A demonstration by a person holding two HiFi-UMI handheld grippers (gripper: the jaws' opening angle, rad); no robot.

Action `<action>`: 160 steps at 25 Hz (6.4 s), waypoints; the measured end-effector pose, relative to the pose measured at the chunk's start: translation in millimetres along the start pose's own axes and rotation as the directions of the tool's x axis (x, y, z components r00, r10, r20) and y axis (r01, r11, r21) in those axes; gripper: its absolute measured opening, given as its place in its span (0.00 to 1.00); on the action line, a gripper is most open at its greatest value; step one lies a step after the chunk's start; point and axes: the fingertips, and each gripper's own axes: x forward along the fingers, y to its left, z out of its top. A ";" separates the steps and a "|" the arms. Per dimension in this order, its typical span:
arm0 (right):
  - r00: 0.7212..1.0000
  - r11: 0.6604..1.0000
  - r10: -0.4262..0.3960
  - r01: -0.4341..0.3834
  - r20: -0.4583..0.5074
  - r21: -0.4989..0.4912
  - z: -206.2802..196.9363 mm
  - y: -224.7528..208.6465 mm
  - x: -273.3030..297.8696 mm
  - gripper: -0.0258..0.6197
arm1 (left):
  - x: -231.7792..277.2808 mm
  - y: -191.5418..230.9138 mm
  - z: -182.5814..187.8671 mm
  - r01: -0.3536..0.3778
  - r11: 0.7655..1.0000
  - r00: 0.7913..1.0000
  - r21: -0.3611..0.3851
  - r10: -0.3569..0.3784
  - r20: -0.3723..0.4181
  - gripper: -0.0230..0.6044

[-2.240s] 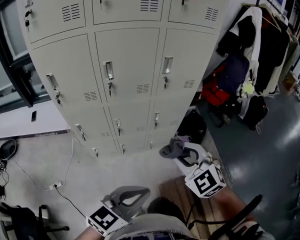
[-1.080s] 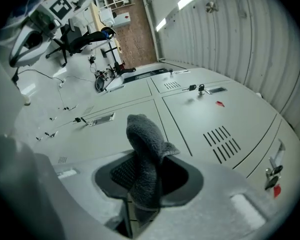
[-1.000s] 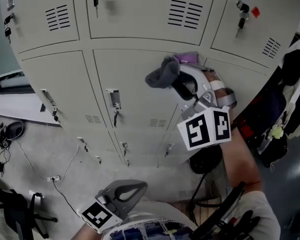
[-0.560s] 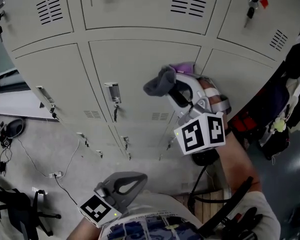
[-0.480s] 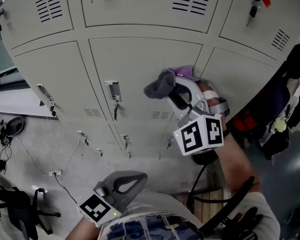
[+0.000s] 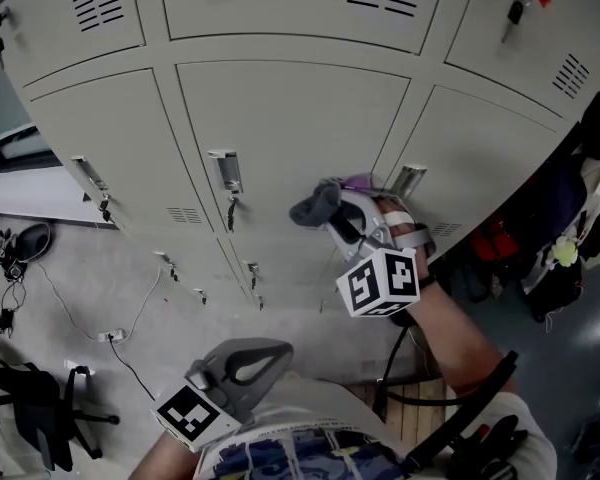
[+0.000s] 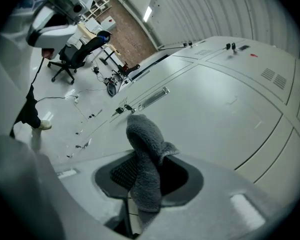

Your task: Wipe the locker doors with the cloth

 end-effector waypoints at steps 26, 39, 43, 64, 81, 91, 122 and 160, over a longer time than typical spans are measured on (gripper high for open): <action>0.941 0.943 0.322 -0.309 -0.101 0.122 -67.6 142.9 52.7 0.21 | -2.0 -11.4 -9.1 -0.044 0.999 0.998 -0.006 0.044 -0.041 0.04; 0.990 0.994 0.110 -0.110 0.092 -0.007 62.3 -16.3 -44.4 0.21 | 0.5 -6.2 -6.3 -0.023 1.000 0.999 0.005 0.023 -0.025 0.04; 0.987 0.996 -0.042 0.053 0.157 -0.065 98.7 -88.0 -67.4 0.21 | 2.8 -4.7 -3.4 -0.020 1.000 1.000 0.008 0.020 -0.010 0.04; 0.987 0.990 -0.101 0.112 0.122 -0.087 88.7 -95.0 -23.9 0.21 | -3.7 7.9 -3.9 -0.067 0.998 0.998 -0.004 0.067 0.006 0.04; 0.994 0.995 0.101 -0.100 0.036 -0.024 24.6 31.1 31.4 0.21 | -1.2 3.1 -7.3 -0.065 0.998 0.998 -0.014 0.065 -0.013 0.04; 0.979 0.979 0.204 -0.204 -0.013 0.015 -2.9 91.0 57.3 0.21 | -5.2 1.5 -10.7 -0.078 0.997 0.997 -0.021 0.077 -0.018 0.04; 0.978 0.998 -0.019 0.032 0.209 -0.061 128.4 -77.3 -54.2 0.21 | -8.9 1.1 -7.5 -0.063 0.998 0.998 -0.004 0.063 -0.010 0.04; 0.992 0.991 0.126 -0.125 0.018 -0.056 54.9 52.4 61.1 0.21 | -22.2 9.4 -15.7 -0.109 0.993 0.994 -0.043 0.108 -0.016 0.04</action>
